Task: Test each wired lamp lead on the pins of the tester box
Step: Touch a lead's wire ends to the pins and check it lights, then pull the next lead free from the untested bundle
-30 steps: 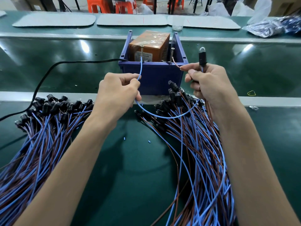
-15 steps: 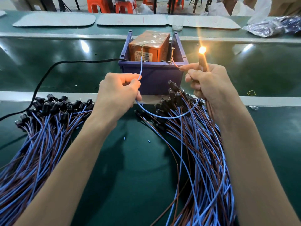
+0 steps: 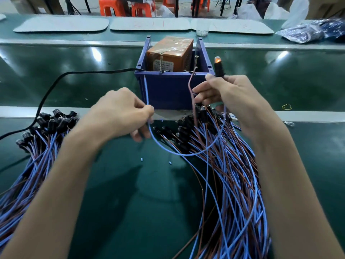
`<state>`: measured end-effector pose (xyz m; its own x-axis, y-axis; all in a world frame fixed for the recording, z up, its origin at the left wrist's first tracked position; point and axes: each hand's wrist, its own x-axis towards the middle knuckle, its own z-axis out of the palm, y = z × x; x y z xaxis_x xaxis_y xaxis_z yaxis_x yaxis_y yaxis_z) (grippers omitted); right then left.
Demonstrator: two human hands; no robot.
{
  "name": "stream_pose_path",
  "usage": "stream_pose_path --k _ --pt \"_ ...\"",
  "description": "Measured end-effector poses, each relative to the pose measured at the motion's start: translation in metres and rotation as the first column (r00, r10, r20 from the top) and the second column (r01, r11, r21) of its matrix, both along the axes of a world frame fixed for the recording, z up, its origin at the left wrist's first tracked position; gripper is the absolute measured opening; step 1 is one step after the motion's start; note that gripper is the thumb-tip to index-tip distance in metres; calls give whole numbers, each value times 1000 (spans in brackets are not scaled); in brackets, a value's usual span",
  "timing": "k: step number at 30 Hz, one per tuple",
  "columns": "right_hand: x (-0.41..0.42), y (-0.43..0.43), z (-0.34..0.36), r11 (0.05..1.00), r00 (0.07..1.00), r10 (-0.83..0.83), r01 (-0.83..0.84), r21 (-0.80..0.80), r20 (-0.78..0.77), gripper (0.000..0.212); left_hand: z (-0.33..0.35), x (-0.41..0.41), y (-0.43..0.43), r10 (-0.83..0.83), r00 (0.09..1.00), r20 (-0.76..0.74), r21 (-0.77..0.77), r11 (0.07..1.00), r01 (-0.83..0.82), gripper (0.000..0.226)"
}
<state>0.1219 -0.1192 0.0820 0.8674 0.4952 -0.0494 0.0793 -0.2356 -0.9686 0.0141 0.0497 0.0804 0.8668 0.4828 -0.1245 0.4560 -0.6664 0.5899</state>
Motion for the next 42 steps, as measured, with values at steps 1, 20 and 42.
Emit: stream_pose_path --k 1,20,42 --pt "-1 1 2 998 999 34 -32 -47 31 40 5 -4 3 -1 999 -48 48 999 3 33" --pt "-7 -4 11 961 978 207 -210 178 35 25 21 -15 -35 -612 715 -338 1 760 650 71" --pt "4 -11 -5 872 930 218 -50 -487 294 9 -18 -17 71 141 902 -407 393 919 34 22"
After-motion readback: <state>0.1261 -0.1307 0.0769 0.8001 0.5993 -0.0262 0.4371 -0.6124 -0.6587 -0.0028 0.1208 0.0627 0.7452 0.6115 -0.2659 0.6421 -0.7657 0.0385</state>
